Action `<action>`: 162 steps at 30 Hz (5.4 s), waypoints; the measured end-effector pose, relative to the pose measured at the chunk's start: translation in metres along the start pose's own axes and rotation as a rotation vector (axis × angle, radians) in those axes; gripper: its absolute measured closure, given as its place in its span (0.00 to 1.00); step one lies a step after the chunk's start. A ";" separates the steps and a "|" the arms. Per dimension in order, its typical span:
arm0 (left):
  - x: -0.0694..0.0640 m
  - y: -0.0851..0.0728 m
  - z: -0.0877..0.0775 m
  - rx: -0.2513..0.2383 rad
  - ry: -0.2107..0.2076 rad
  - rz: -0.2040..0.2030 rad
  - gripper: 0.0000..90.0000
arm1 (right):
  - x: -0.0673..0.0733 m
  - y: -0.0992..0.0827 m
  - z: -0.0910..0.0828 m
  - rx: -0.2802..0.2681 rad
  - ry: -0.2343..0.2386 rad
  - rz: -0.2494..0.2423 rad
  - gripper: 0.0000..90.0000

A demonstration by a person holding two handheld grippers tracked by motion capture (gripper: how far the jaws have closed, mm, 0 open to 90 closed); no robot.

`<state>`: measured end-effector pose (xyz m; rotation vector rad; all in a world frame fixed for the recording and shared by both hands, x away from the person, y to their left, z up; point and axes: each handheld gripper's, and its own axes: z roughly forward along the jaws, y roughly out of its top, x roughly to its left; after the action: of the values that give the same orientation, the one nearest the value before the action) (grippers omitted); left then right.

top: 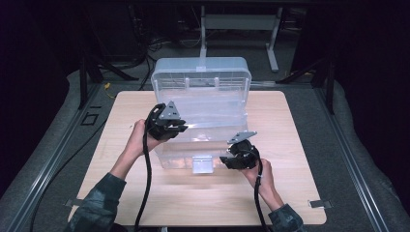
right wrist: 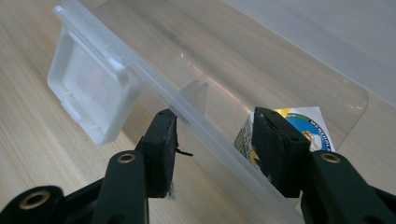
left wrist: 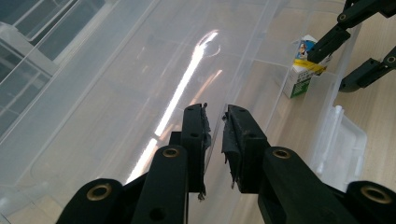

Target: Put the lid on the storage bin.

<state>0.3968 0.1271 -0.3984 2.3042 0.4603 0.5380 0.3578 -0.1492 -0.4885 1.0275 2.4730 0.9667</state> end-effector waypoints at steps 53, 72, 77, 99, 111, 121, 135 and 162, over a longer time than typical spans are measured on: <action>-0.018 -0.015 0.000 -0.055 0.035 -0.019 0.84 | 0.003 0.007 -0.049 -0.081 0.010 -0.002 0.52; -0.020 -0.017 -0.001 -0.063 0.034 -0.027 0.85 | -0.050 0.079 -0.082 -0.257 -0.080 0.073 0.98; -0.019 -0.018 -0.003 -0.063 0.019 -0.040 0.85 | -0.059 0.100 -0.076 -0.286 -0.057 0.091 1.00; -0.028 -0.030 -0.011 -0.061 0.004 -0.102 0.69 | -0.059 0.098 -0.076 -0.297 -0.052 0.117 1.00; -0.029 -0.045 -0.038 -0.076 0.029 -0.180 0.43 | -0.052 0.093 -0.075 -0.281 -0.077 0.104 1.00; -0.028 -0.063 -0.054 -0.077 0.043 -0.243 0.20 | -0.049 0.084 -0.076 -0.271 -0.070 0.098 1.00; -0.024 -0.108 -0.048 -0.032 0.076 -0.334 0.13 | -0.043 0.066 -0.084 -0.271 -0.071 0.089 0.99; -0.027 -0.147 -0.040 0.034 0.065 -0.401 0.02 | -0.026 0.033 -0.084 -0.239 -0.086 0.084 0.98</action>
<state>0.3290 0.2371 -0.4836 2.1491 0.9430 0.4070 0.3517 -0.1898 -0.4039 1.0742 2.1967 1.1847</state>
